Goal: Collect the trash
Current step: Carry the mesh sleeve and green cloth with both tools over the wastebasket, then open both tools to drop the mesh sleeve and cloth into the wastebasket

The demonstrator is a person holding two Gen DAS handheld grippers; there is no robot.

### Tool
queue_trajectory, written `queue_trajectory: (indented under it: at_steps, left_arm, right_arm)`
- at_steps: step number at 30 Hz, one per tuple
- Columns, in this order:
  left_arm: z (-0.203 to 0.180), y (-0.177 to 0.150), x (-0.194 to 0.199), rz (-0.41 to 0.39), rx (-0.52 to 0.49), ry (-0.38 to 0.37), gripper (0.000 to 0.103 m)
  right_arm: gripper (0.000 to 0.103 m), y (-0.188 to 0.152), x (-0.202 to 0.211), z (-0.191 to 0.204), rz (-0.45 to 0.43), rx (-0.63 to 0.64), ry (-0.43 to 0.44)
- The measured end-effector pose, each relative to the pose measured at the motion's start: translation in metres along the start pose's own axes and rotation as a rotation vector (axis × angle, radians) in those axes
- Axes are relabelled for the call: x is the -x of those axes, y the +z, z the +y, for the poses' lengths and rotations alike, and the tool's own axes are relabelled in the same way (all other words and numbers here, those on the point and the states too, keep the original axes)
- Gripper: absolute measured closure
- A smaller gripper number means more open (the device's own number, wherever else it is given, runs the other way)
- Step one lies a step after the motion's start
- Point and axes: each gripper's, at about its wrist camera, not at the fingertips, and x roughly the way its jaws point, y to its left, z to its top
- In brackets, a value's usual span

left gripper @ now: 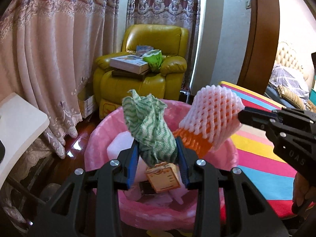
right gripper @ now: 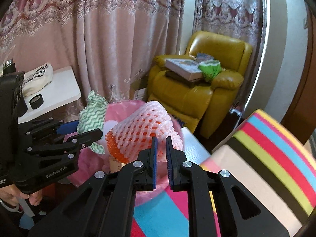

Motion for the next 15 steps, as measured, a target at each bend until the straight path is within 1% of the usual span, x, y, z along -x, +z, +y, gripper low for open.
queue_trajectory:
  at_steps: [3, 4, 6, 7, 8, 9, 10, 13, 14, 15]
  left_arm:
    - [0.003, 0.0, -0.009, 0.007, 0.001, 0.011, 0.066]
    - [0.003, 0.0, -0.011, 0.01, -0.003, 0.017, 0.063]
    - [0.001, -0.001, -0.016, 0.02, -0.012, 0.031, 0.052]
    - [-0.001, -0.002, -0.017, 0.022, -0.012, 0.036, 0.039]
    - [0.0, -0.003, -0.017, 0.022, -0.007, 0.043, 0.026]
    - [0.001, -0.003, -0.015, 0.019, -0.001, 0.049, 0.022]
    - [0.003, -0.004, -0.013, 0.015, 0.004, 0.06, 0.015]
    - [0.005, -0.003, 0.001, -0.031, 0.005, 0.09, 0.004]
    - [0.006, -0.003, 0.006, -0.044, 0.002, 0.102, 0.005]
    - [0.006, -0.003, 0.011, -0.056, -0.004, 0.115, 0.005]
  right_arm:
    - [0.089, -0.005, -0.009, -0.008, 0.011, -0.03, 0.032]
    - [0.089, -0.007, -0.011, -0.011, 0.016, -0.038, 0.053]
    - [0.085, -0.009, -0.014, -0.018, 0.024, -0.051, 0.068]
    - [0.082, -0.01, -0.014, -0.021, 0.023, -0.056, 0.071]
    - [0.076, -0.012, -0.013, -0.023, 0.022, -0.059, 0.077]
    - [0.075, -0.013, -0.011, -0.025, 0.019, -0.063, 0.089]
    - [0.075, -0.013, -0.007, -0.028, 0.014, -0.066, 0.077]
    - [0.075, -0.015, 0.006, -0.037, 0.001, -0.085, 0.066]
    - [0.074, -0.016, 0.015, -0.041, -0.011, -0.099, 0.064]
    - [0.07, -0.018, 0.021, -0.043, -0.02, -0.104, 0.065]
